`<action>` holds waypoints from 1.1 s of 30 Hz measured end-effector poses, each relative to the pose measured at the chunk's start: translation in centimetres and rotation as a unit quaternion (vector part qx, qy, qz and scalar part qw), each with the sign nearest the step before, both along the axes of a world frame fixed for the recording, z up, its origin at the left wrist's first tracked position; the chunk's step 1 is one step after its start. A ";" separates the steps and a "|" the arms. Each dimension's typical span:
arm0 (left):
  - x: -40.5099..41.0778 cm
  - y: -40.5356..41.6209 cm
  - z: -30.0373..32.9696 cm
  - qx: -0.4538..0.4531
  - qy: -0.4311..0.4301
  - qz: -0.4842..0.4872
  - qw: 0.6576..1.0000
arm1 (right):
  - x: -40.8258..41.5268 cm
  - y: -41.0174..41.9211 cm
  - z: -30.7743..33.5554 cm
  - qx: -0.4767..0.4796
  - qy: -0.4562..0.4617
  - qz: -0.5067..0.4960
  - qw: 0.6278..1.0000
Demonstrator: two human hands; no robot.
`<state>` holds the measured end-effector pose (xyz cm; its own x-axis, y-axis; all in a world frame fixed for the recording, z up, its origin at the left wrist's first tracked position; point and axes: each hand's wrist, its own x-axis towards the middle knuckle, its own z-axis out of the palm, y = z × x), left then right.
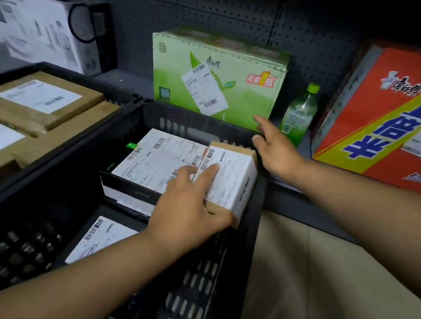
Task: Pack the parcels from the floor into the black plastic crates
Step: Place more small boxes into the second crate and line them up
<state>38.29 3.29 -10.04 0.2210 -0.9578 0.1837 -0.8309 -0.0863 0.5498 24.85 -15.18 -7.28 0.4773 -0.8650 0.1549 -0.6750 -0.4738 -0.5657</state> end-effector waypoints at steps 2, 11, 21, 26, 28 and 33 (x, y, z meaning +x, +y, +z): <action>-0.5 -0.1 -0.7 0.010 -0.043 -0.002 0.999 | -0.4 -0.2 -1.3 -0.021 0.065 0.005 0.998; 1.3 -1.6 -1.7 0.034 -0.250 -0.065 0.965 | -0.5 -0.1 -2.6 -0.060 0.027 -0.007 0.998; -2.9 -4.4 -4.8 0.041 -0.509 -0.211 0.834 | -0.7 0.3 -2.5 -0.037 0.002 0.000 0.999; -3.9 -5.6 -6.2 0.134 -0.499 -0.231 0.825 | -0.8 0.4 -2.5 -0.031 0.001 0.001 1.000; -3.5 -5.9 -7.2 0.077 -0.468 -0.198 0.858 | -0.8 0.3 -2.7 -0.032 -0.003 0.001 0.999; -3.0 -7.3 -10.6 0.198 -0.416 -0.143 0.876 | -1.0 0.3 -2.9 -0.030 -0.024 -0.002 0.999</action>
<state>35.29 -3.99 -20.61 -0.0909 -0.9774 -0.1911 -0.9484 0.1435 -0.2828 23.90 -14.92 -10.19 0.4648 -0.8553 0.2290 -0.6495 -0.5051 -0.5684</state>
